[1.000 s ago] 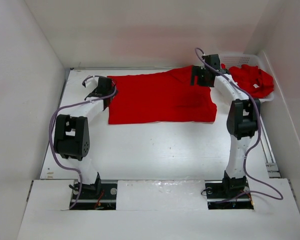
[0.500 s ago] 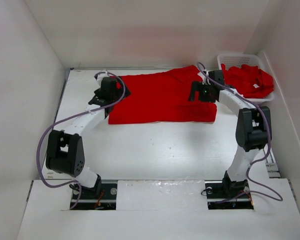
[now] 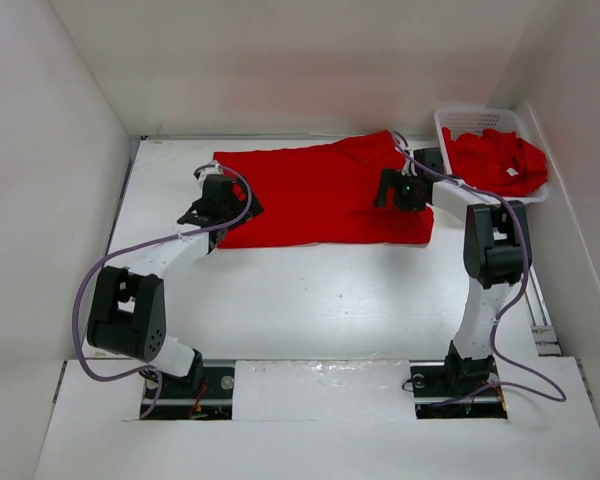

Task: Fold and stack the t-shirts
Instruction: Fold the flattened tshirt in 1/3 of the way

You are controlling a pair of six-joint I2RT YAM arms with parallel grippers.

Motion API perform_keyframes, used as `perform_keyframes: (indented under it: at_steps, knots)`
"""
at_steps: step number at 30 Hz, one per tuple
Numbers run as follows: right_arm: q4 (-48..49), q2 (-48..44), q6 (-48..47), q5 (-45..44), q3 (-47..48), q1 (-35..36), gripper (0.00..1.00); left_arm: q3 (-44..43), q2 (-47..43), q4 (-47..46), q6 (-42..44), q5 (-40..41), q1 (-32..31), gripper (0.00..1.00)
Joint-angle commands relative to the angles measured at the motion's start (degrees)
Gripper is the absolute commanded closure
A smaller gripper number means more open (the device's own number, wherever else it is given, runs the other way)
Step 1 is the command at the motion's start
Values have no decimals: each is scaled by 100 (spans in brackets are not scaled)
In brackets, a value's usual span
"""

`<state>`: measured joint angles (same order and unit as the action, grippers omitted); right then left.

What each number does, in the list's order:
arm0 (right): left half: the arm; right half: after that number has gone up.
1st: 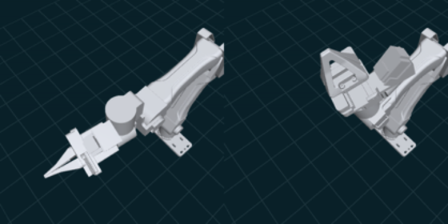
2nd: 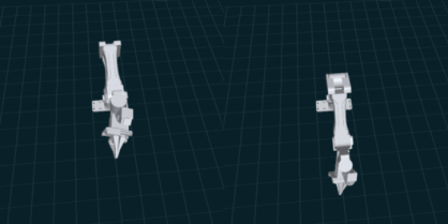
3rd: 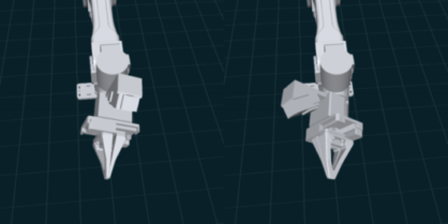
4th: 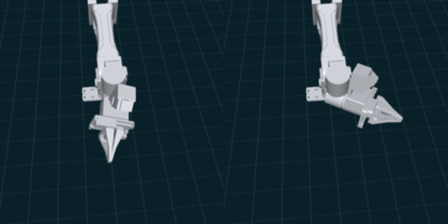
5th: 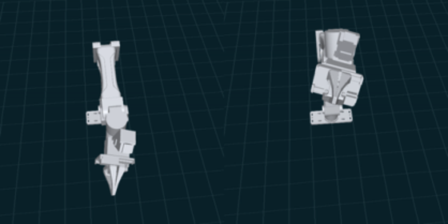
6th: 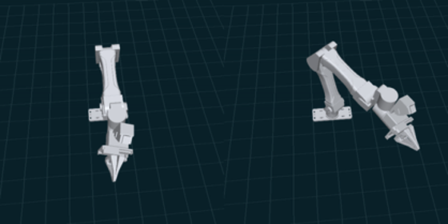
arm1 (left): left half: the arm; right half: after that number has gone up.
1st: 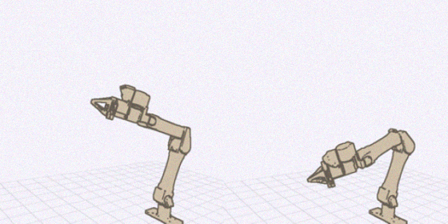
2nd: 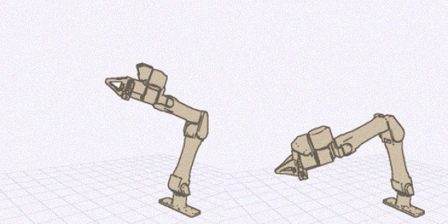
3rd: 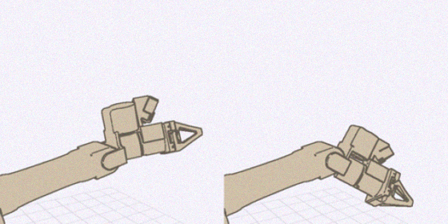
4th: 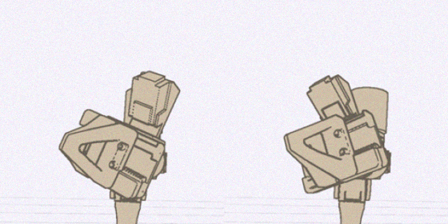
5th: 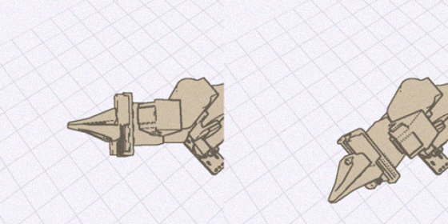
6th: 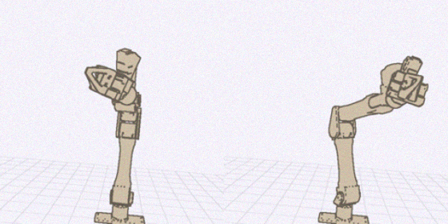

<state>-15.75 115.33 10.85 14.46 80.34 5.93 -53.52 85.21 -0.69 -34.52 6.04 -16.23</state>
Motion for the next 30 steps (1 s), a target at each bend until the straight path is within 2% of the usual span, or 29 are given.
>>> perform_keyframes:
  at_steps: [1,11,23,27,29,30]
  knots:
    - [335,60,40,66,246,-84,0,105,-277,-98,16,-24,23,0]
    - [379,279,40,443,491,171,0,157,-382,-45,-98,81,23,0]
    - [432,280,627,989,711,338,0,219,-497,7,-98,310,23,0]
    - [231,280,813,444,764,338,0,219,-497,69,-46,371,23,0]
    - [21,218,875,-21,764,338,3,219,-497,122,-46,424,23,0]
    - [-42,149,927,-135,764,338,9,219,-497,122,-46,424,23,0]
